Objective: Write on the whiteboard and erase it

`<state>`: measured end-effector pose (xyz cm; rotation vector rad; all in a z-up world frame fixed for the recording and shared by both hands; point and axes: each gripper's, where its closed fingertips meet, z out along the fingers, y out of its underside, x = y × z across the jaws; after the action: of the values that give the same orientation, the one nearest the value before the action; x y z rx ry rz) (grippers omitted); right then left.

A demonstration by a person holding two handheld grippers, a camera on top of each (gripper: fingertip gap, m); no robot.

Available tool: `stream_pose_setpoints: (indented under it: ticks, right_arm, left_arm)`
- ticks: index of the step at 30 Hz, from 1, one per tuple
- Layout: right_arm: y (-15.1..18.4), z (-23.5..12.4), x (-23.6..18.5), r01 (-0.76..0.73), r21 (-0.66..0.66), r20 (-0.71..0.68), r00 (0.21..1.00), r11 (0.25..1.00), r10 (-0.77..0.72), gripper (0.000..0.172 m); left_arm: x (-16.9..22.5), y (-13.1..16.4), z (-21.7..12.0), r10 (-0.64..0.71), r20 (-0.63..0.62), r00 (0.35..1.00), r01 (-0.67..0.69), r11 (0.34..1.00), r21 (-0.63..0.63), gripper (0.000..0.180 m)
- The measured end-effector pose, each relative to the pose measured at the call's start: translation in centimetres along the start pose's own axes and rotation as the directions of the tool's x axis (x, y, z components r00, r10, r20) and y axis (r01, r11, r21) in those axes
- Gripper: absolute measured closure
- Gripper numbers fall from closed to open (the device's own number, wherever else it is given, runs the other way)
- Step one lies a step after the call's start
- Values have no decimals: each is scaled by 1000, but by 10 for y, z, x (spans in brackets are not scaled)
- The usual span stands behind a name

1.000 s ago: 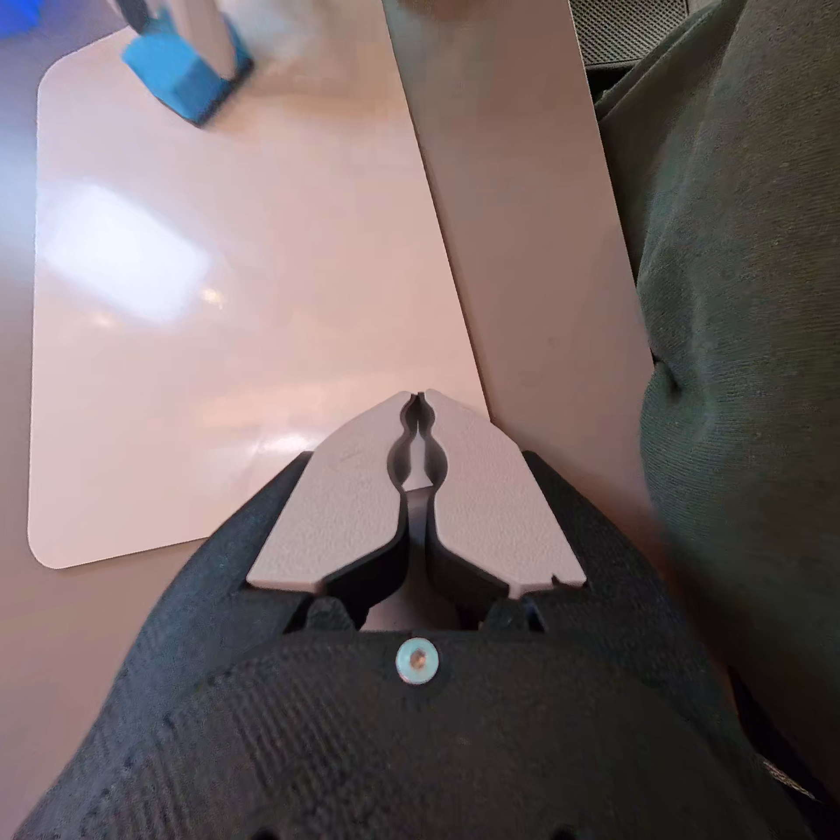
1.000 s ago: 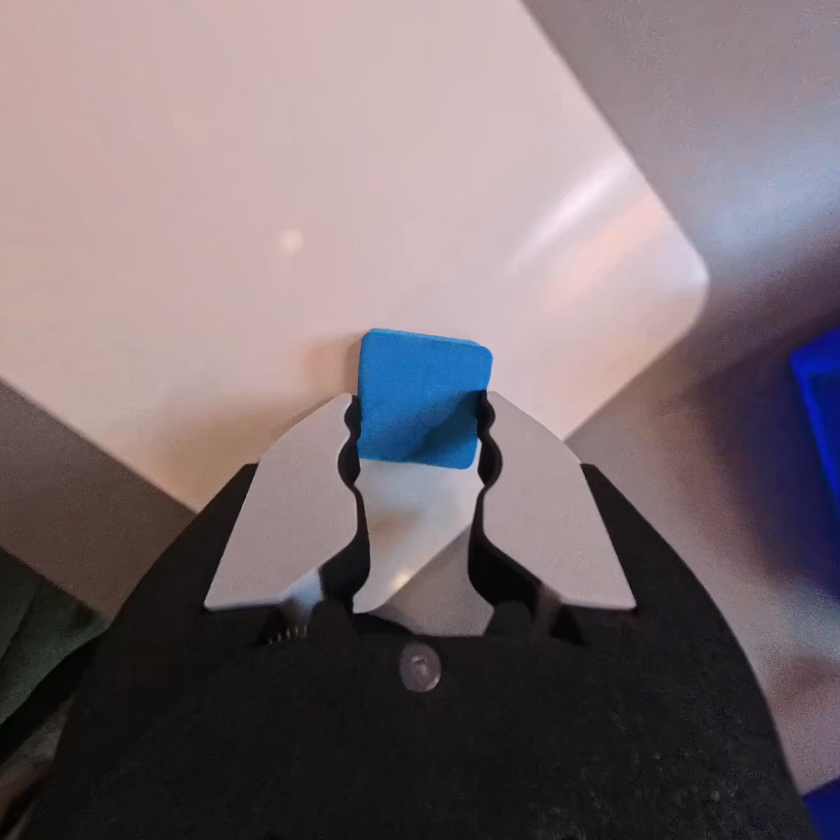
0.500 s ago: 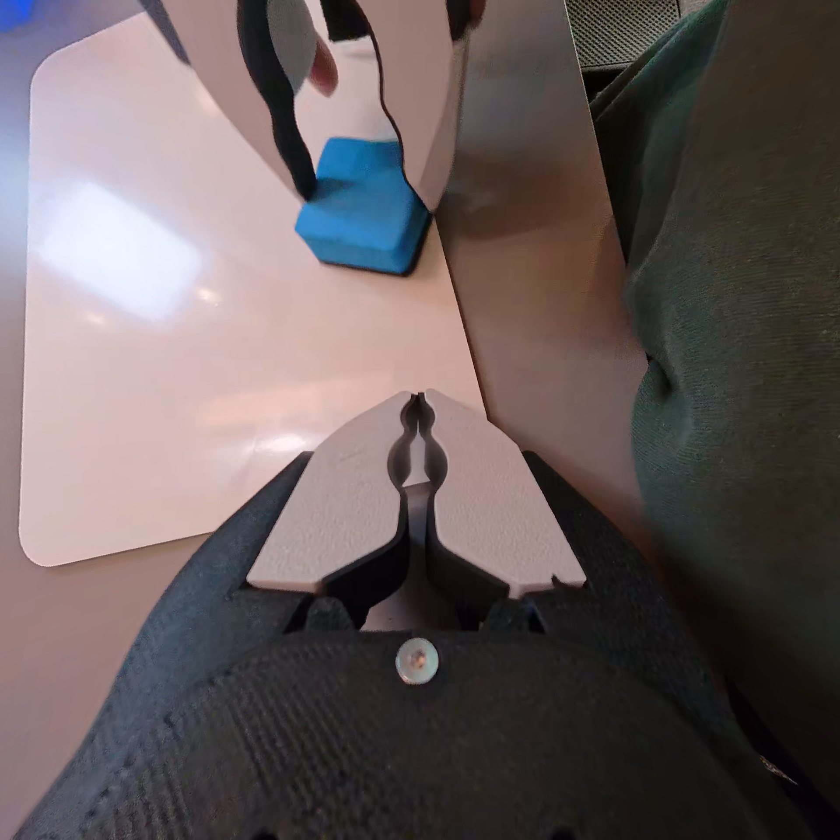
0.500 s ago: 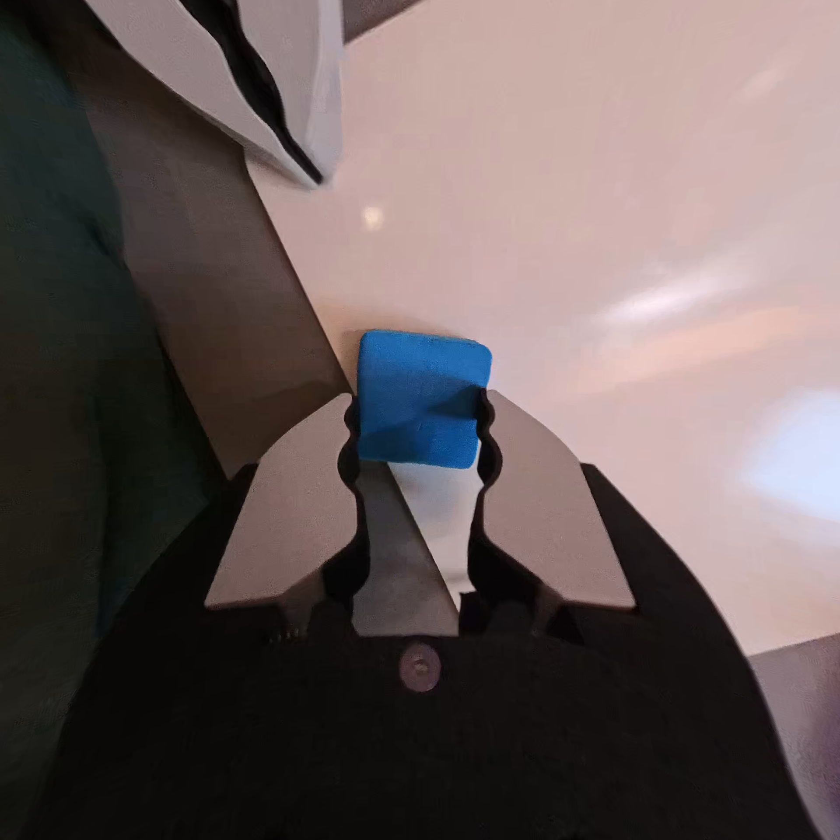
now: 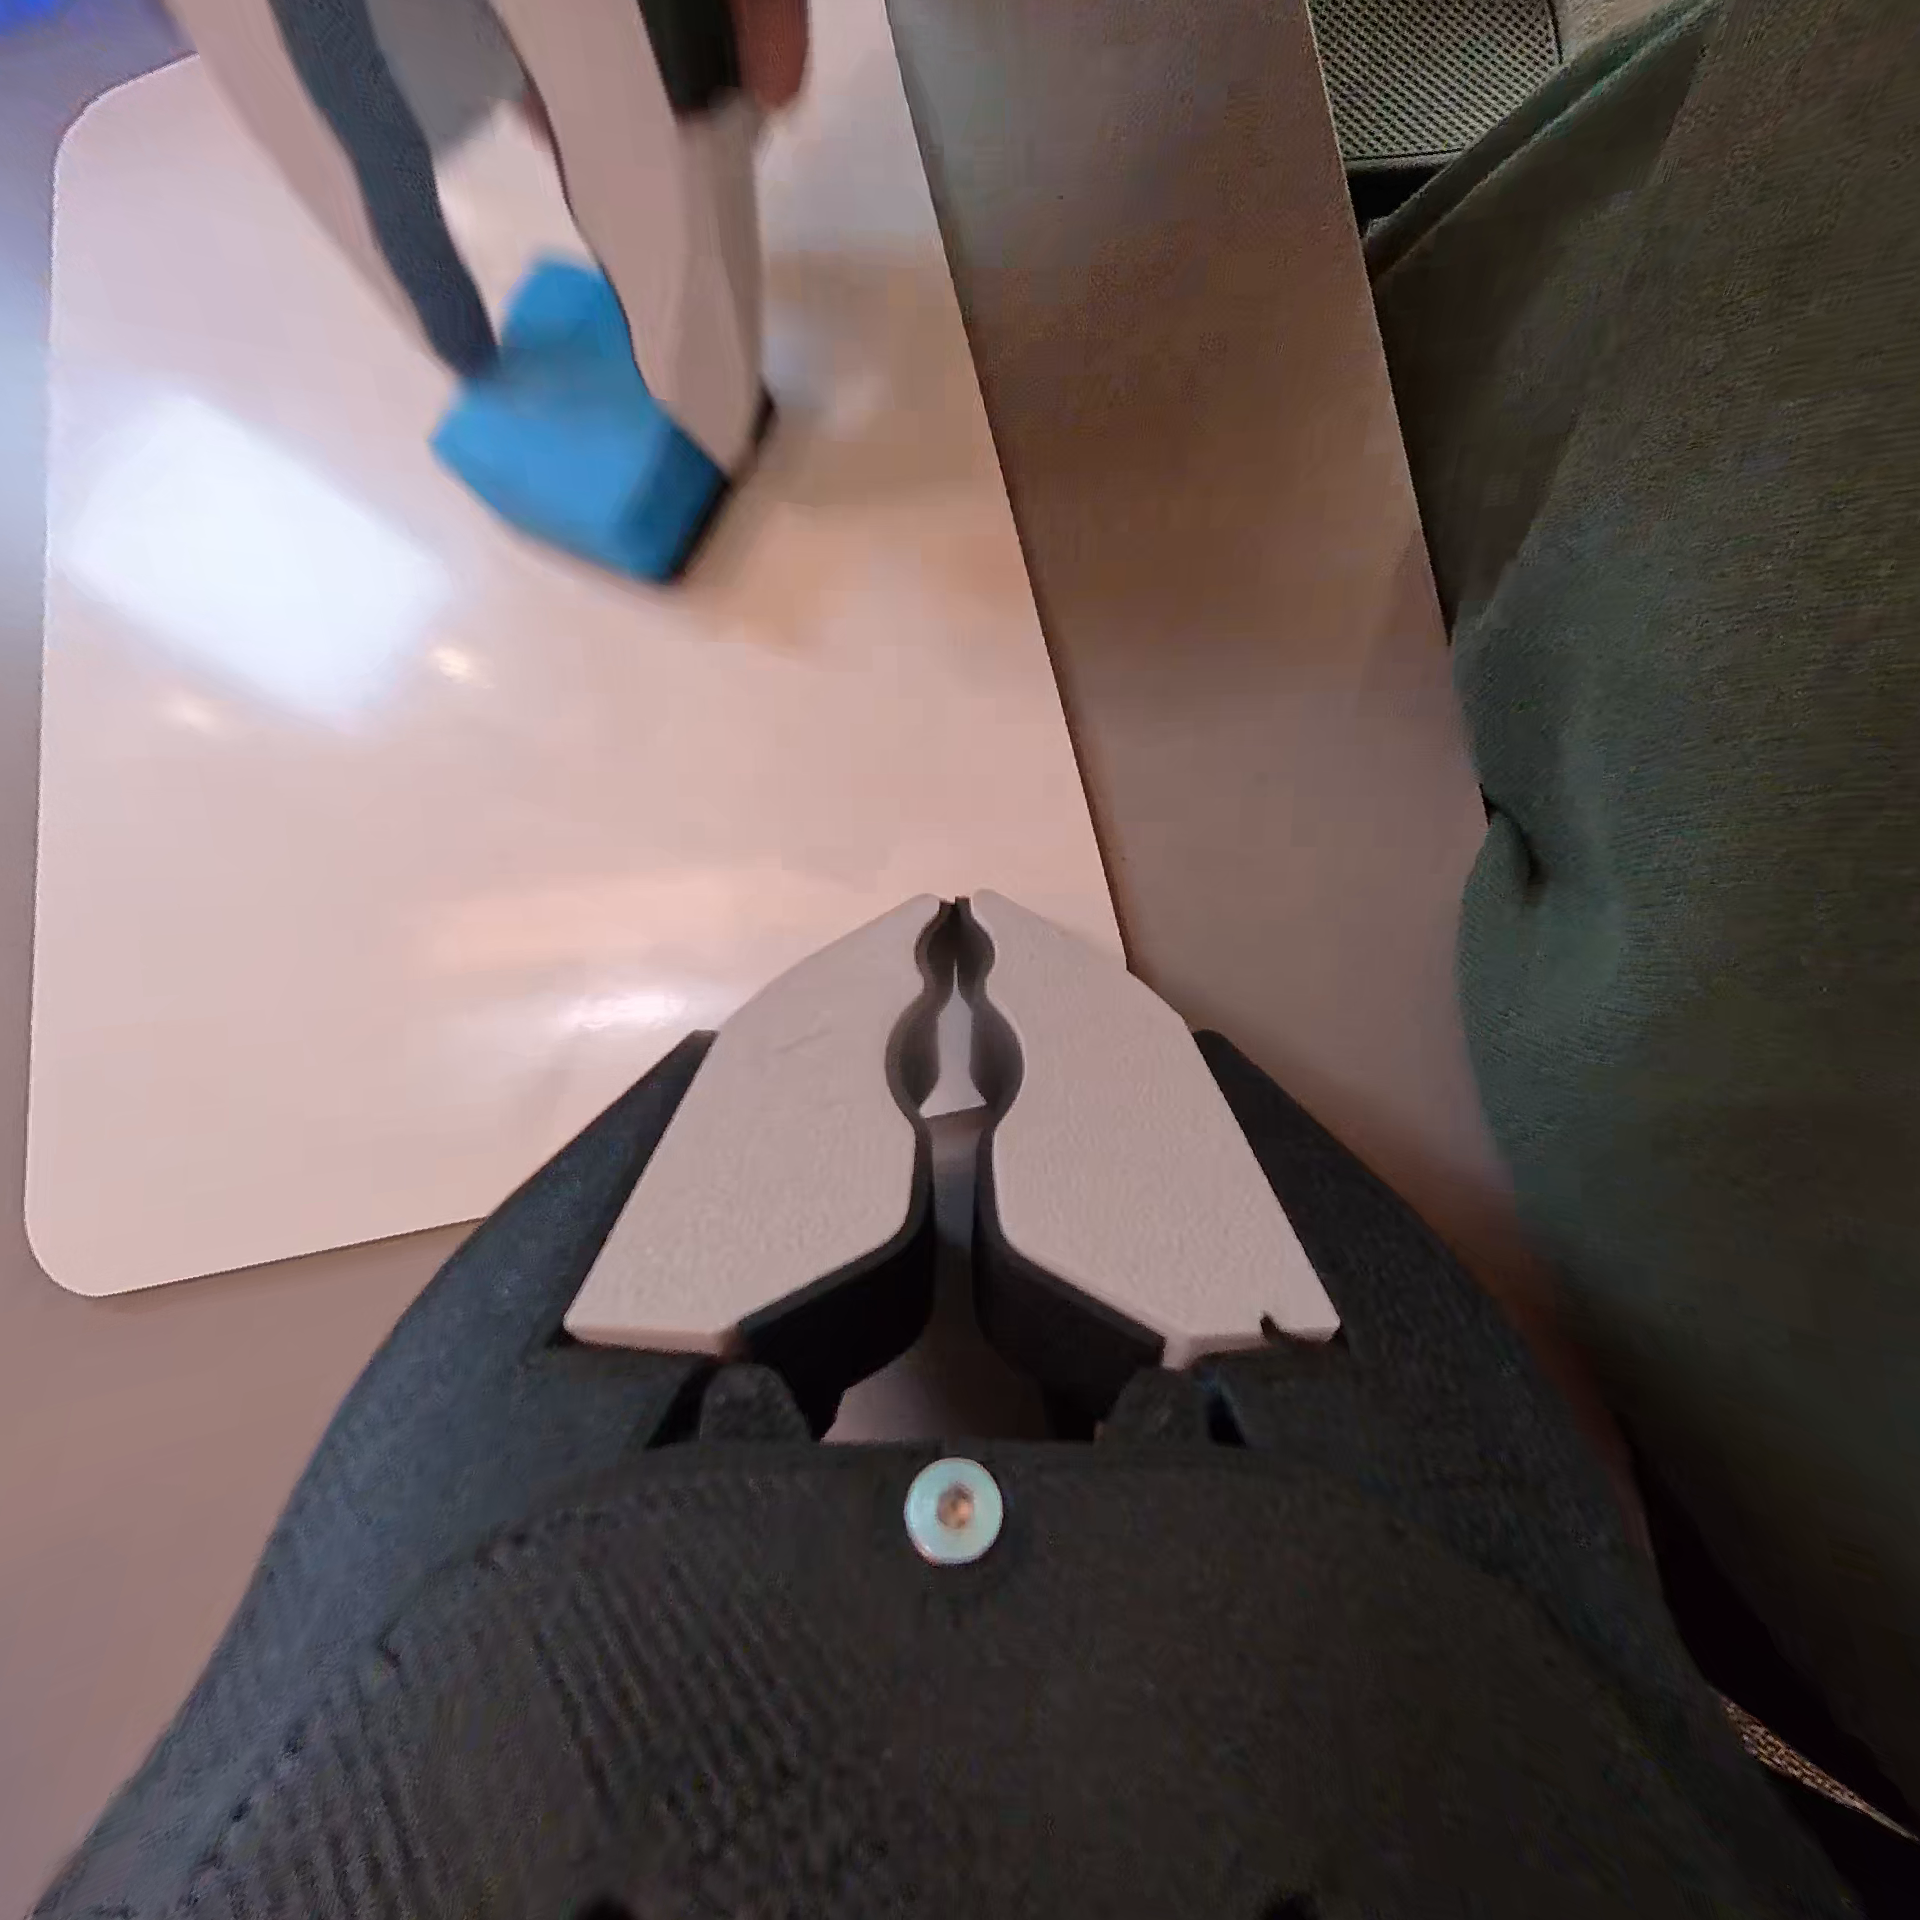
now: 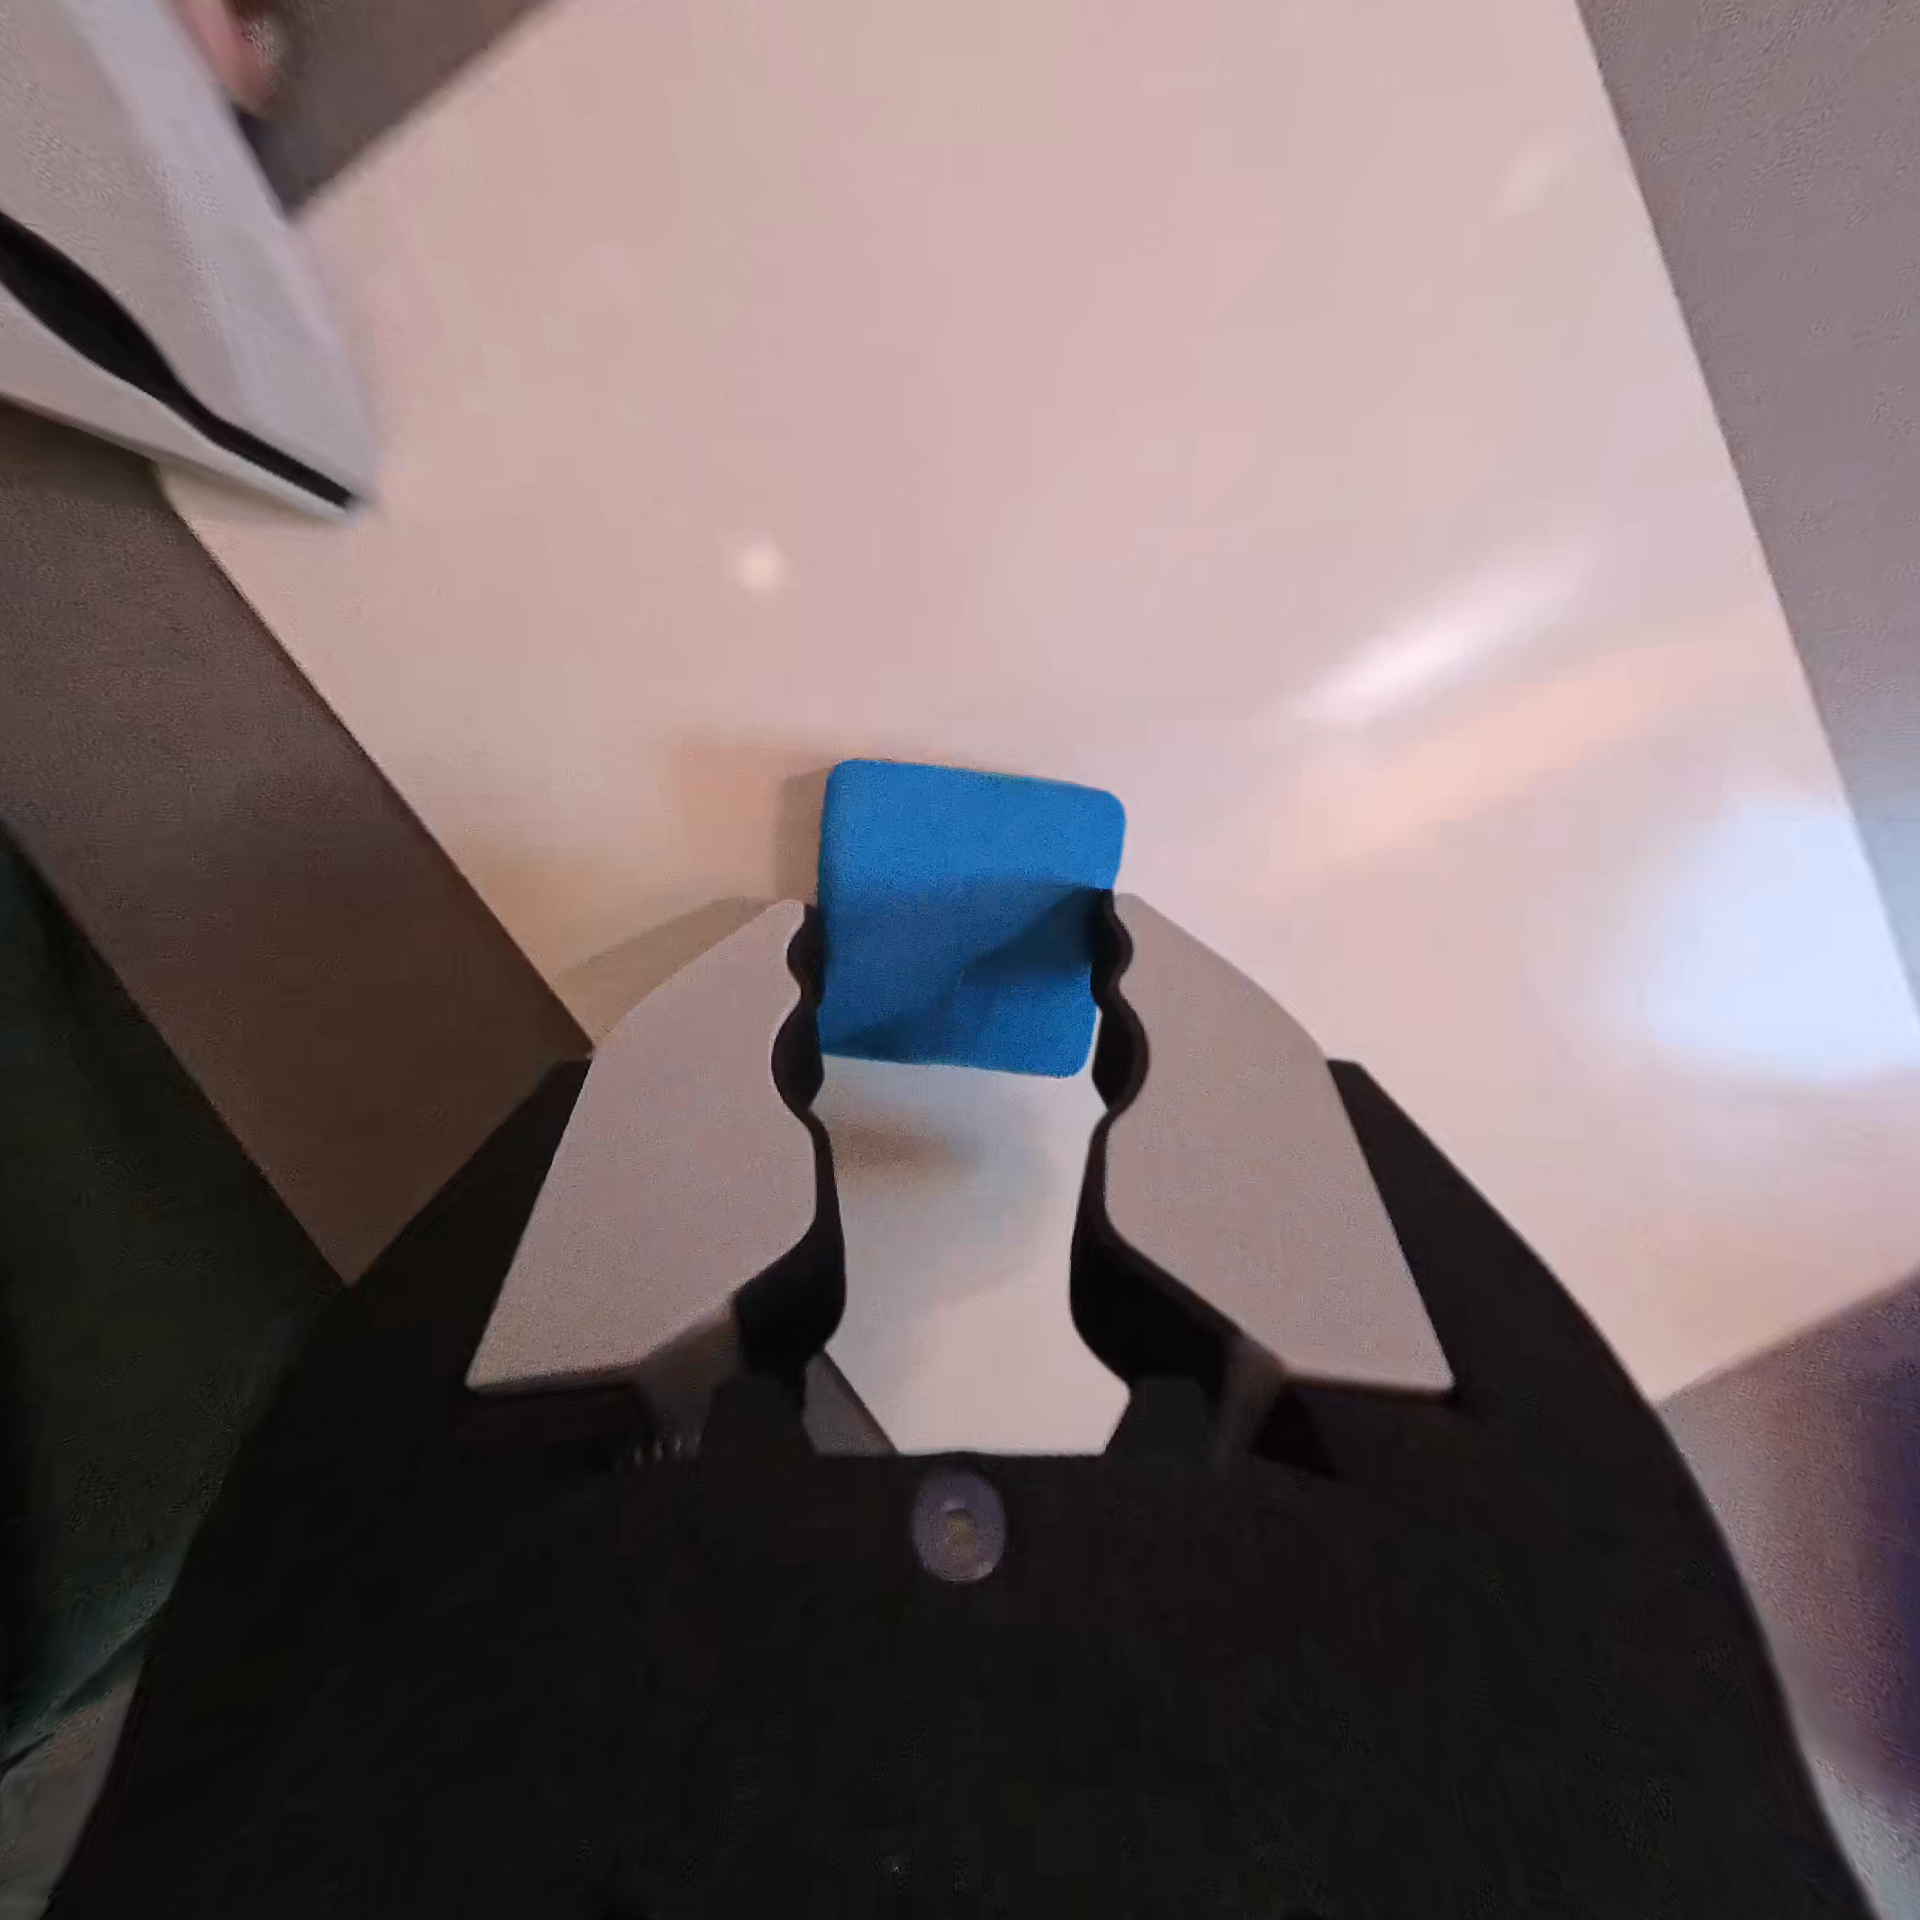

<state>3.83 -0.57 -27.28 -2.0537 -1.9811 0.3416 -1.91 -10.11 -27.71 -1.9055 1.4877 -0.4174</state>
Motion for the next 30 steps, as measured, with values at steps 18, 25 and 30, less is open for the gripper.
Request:
stream_pose_setpoints:
  ticks: [18, 25, 30]
  right_arm:
    - [-160, 42, 160, -99, 235, -52, 992, 967, 115, 121]
    - [-102, 37, 268, -374, 83, -251, 889, 924, 382, 121]
    - [-31, 20, 305, -554, 91, -277, 784, 827, 556, 121]
  left_arm:
    - [-12, 4, -2, -2, 31, 1000, 1, 999, 44, 180]
    - [-21, 8, -4, 7, 70, 998, -10, 999, 46, 180]
    - [-24, 9, -4, -7, 77, 997, 3, 999, 48, 180]
